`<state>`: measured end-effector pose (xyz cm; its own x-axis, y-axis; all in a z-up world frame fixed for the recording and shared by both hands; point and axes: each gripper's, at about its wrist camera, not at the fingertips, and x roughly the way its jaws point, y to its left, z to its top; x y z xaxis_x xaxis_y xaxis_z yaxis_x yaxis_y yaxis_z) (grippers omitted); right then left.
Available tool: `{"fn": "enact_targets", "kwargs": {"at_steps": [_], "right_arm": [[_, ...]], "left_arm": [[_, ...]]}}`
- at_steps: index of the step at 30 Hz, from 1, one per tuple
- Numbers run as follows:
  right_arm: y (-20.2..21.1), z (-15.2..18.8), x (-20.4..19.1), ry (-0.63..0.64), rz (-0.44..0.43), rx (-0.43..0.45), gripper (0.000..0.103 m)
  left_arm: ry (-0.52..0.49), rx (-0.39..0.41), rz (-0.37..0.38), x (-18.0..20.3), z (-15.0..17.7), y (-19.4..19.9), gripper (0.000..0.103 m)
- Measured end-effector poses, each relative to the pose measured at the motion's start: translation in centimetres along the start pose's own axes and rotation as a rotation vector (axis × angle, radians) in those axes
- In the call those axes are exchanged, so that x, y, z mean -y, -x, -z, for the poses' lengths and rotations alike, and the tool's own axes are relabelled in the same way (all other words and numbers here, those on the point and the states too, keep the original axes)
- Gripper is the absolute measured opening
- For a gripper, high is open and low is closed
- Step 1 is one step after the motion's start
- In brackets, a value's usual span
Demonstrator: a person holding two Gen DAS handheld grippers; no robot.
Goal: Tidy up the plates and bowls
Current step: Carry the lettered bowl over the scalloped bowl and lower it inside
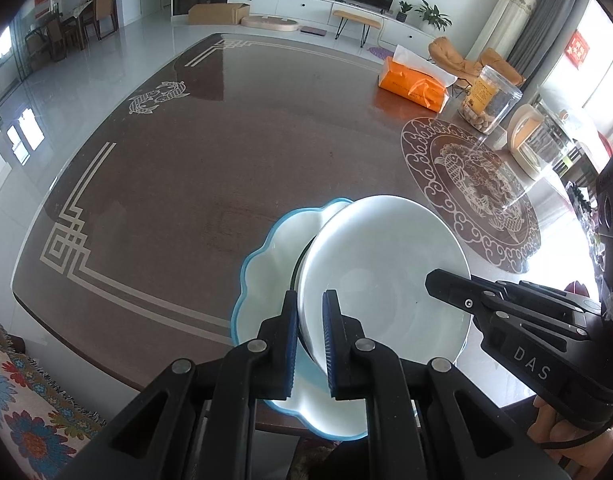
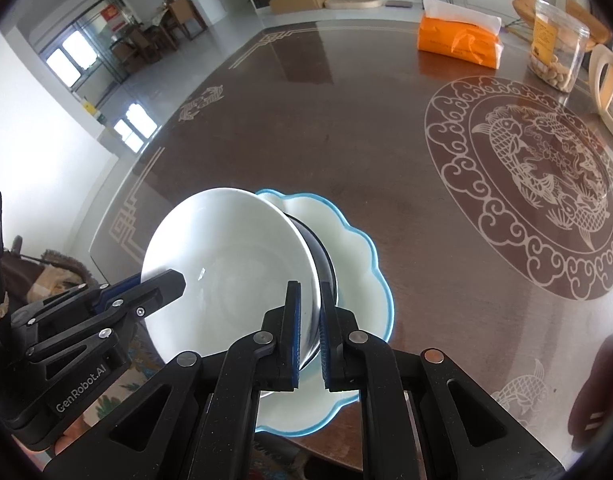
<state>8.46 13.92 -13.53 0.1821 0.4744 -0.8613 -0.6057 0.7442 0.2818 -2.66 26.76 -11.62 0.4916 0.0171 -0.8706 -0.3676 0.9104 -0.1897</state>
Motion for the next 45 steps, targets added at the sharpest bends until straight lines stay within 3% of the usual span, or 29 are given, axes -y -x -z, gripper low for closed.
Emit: {"fn": "enact_targets", "kwargs": {"at_steps": [11, 21, 24, 30, 36, 45], "right_arm": [[-0.4, 0.0, -0.2, 0.036, 0.009, 0.012, 0.009], [-0.5, -0.1, 0.0, 0.041, -0.024, 0.028, 0.015], [-0.4, -0.3, 0.4, 0.006, -0.092, 0.021, 0.029], [-0.5, -0.6, 1.3, -0.070, -0.193, 0.011, 0.045], [-0.5, -0.8, 2.9, -0.206, -0.292, -0.014, 0.048], [-0.2, -1.0, -0.2, -0.022, -0.158, -0.006, 0.048]], "left_arm": [[-0.054, 0.021, -0.036, 0.2, -0.1, 0.3, 0.011], [-0.039, 0.011, -0.013, -0.1, 0.0, -0.1, 0.011], [-0.034, 0.011, -0.007, -0.1, 0.0, -0.1, 0.011], [-0.028, 0.011, 0.002, -0.3, -0.1, 0.0, 0.011], [-0.030, 0.012, -0.004, -0.2, -0.2, -0.2, 0.011], [-0.032, -0.005, -0.010, -0.3, 0.3, -1.0, 0.011]]}}
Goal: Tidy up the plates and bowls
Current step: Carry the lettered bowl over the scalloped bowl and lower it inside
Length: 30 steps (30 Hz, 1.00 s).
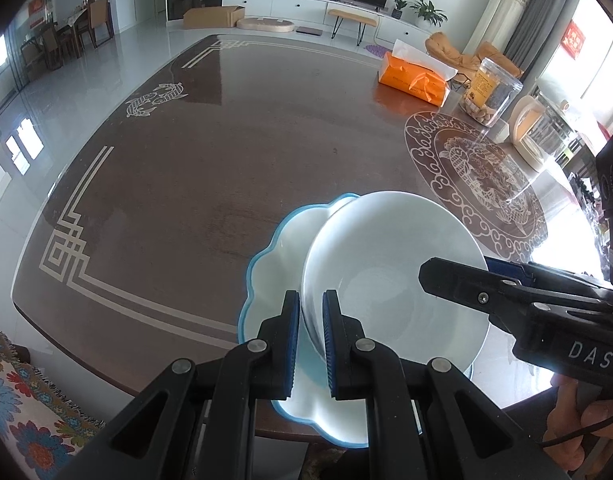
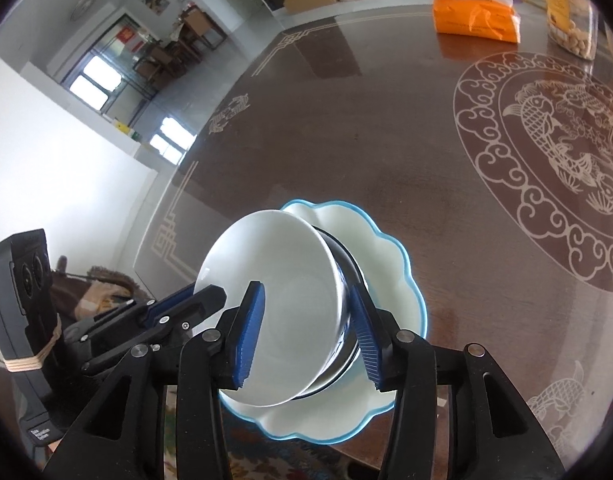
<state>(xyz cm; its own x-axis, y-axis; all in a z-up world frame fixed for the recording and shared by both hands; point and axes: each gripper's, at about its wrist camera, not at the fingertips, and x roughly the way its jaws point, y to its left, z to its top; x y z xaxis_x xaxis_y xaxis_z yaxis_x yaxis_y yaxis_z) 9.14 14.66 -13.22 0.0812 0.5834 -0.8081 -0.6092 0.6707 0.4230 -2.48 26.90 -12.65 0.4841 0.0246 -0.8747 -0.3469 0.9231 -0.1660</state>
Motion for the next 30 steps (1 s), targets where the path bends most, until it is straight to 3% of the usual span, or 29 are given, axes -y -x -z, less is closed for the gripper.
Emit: {"fn": "enact_targets", "kwargs": {"at_steps": [5, 10, 12, 16, 20, 25, 28, 30], "right_arm": [[-0.4, 0.0, -1.0, 0.081, 0.045, 0.007, 0.046], [-0.8, 1.6, -3.3, 0.321, 0.207, 0.058, 0.049], [-1.0, 2.3, -3.9, 0.384, 0.242, 0.088, 0.055], [-1.9, 3.5, -4.4, 0.508, 0.351, 0.110, 0.056], [-2.6, 3.9, -3.5, 0.506, 0.328, 0.105, 0.056], [-1.5, 3.5, -2.5, 0.414, 0.245, 0.126, 0.054], [0.7, 2.9, -2.0, 0.338, 0.172, 0.162, 0.054], [2.6, 2.4, -1.5, 0.288, 0.154, 0.212, 0.062]], "left_arm": [[-0.004, 0.007, 0.000, -0.1, 0.2, 0.0, 0.012], [-0.012, 0.018, -0.010, 0.1, 0.3, -0.2, 0.012], [-0.007, 0.020, -0.007, 0.0, 0.4, -0.3, 0.012], [0.005, 0.022, 0.002, -0.3, 0.4, -0.4, 0.012], [0.005, 0.024, 0.006, -0.3, 0.4, -0.5, 0.012], [0.022, 0.033, 0.040, -0.9, 0.3, -0.1, 0.012], [0.053, 0.098, 0.086, -1.7, -0.1, 1.4, 0.012], [0.062, 0.145, 0.097, -2.3, -0.6, 2.7, 0.012]]}}
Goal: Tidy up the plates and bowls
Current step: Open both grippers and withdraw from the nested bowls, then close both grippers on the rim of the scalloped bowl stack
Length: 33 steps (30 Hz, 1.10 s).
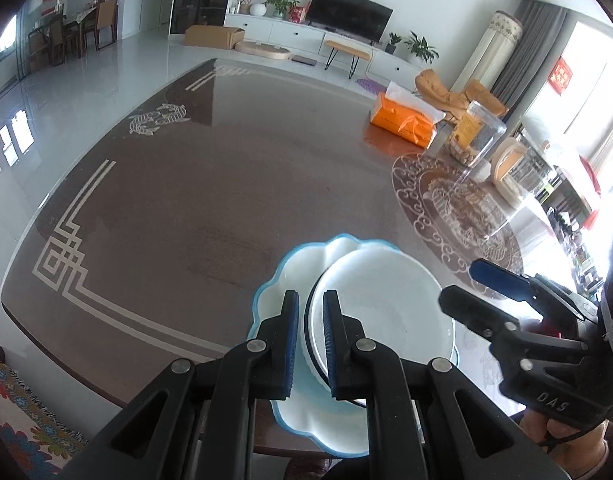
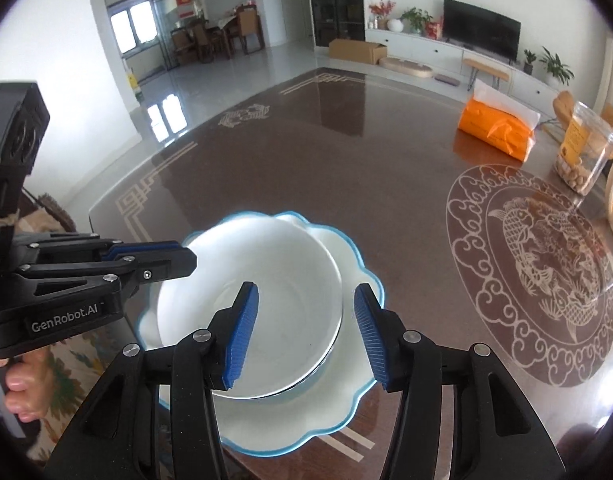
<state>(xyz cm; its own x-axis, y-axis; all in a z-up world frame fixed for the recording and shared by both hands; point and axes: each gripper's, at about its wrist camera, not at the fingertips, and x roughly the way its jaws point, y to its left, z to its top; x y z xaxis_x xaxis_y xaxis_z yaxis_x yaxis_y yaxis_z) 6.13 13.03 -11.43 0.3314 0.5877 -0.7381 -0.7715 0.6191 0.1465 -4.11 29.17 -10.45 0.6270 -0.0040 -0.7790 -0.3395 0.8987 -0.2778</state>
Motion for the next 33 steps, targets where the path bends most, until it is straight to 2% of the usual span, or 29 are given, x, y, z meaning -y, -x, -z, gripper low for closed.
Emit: {"fn": "enact_targets", "kwargs": {"at_steps": [3, 6, 12, 20, 23, 24, 25, 27, 29, 33], "right_arm": [[2.7, -0.5, 1.5, -0.074, 0.042, 0.066, 0.069], [4.5, -0.1, 2.6, -0.125, 0.090, 0.097, 0.070], [4.8, 4.0, 4.1, -0.249, 0.123, 0.053, 0.073], [4.1, 8.6, 4.5, -0.327, 0.096, 0.004, 0.073], [4.2, 9.1, 4.6, -0.331, 0.094, 0.003, 0.073], [4.3, 9.3, 4.7, -0.337, 0.091, 0.009, 0.073], [4.4, 9.3, 4.7, -0.342, 0.088, 0.014, 0.073], [4.6, 9.4, 4.7, -0.347, 0.087, 0.019, 0.073], [4.8, 9.6, 4.6, -0.348, 0.086, 0.021, 0.073], [5.0, 9.7, 4.4, -0.346, 0.087, 0.027, 0.073]], "left_arm": [[-0.011, 0.032, -0.017, -0.4, -0.7, 1.1, 0.012], [-0.037, 0.030, -0.058, -0.7, -0.6, 1.5, 0.012], [-0.040, -0.023, -0.116, -1.8, 1.7, 0.9, 0.012], [-0.056, 0.026, -0.239, -2.4, 2.2, 2.1, 0.013], [-0.040, 0.033, -0.251, -2.9, 1.9, 2.5, 0.016], [-0.040, 0.025, -0.261, -3.0, 1.8, 2.5, 0.026], [-0.034, 0.030, -0.261, -3.1, 1.7, 2.6, 0.050], [-0.004, 0.094, -0.268, -3.2, 1.7, 3.5, 0.079], [-0.009, 0.147, -0.282, -3.1, 1.6, 4.4, 0.083], [0.002, 0.168, -0.277, -3.4, 1.2, 5.3, 0.083]]}}
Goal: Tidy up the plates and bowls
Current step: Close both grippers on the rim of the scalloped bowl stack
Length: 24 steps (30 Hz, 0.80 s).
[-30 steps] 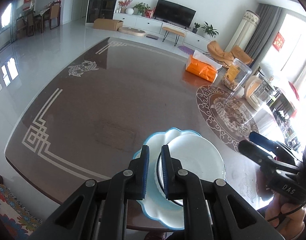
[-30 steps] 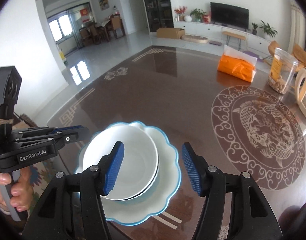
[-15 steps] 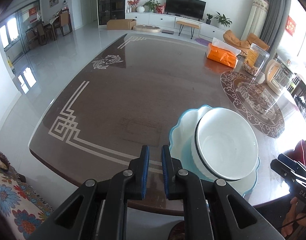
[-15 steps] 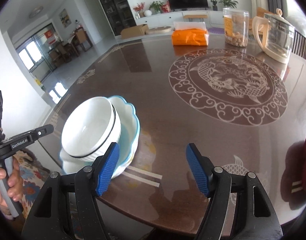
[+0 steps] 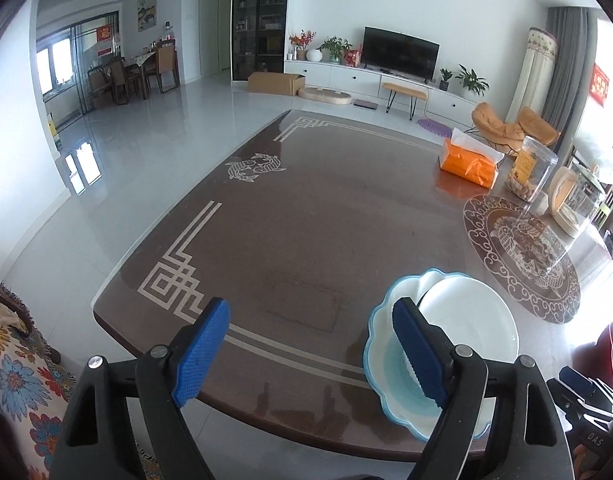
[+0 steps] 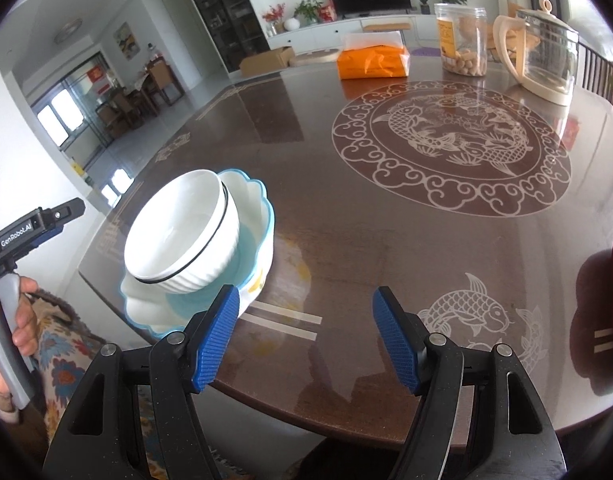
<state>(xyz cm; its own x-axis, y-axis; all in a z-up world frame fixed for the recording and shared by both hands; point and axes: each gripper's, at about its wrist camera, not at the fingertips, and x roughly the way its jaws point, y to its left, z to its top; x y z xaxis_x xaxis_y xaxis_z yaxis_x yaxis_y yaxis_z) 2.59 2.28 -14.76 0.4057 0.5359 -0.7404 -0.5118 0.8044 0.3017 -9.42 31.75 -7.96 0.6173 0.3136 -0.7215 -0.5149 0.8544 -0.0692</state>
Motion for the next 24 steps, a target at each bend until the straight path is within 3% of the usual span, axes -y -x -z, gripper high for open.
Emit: {"fn": "enact_targets", "kwargs": {"at_steps": [5, 10, 17, 20, 24], "right_arm": [[0.3, 0.0, -0.1, 0.004, 0.001, 0.010, 0.073], [0.4, 0.1, 0.2, 0.004, 0.016, 0.018, 0.073], [0.7, 0.1, 0.2, 0.007, 0.032, 0.026, 0.073], [1.0, 0.1, 0.0, 0.025, 0.056, 0.036, 0.073], [2.2, 0.4, -0.3, 0.064, 0.131, 0.114, 0.073]], "left_arm": [[0.010, -0.029, -0.032, -0.4, -0.1, -0.4, 0.083], [-0.083, -0.034, -0.150, 0.4, 0.0, -0.6, 0.083], [-0.033, -0.082, -0.129, -0.9, -0.2, -1.1, 0.083], [0.048, -0.124, -0.060, -3.0, 0.5, -1.6, 0.083], [0.062, -0.156, -0.058, -4.8, 2.0, -1.7, 0.083]]}}
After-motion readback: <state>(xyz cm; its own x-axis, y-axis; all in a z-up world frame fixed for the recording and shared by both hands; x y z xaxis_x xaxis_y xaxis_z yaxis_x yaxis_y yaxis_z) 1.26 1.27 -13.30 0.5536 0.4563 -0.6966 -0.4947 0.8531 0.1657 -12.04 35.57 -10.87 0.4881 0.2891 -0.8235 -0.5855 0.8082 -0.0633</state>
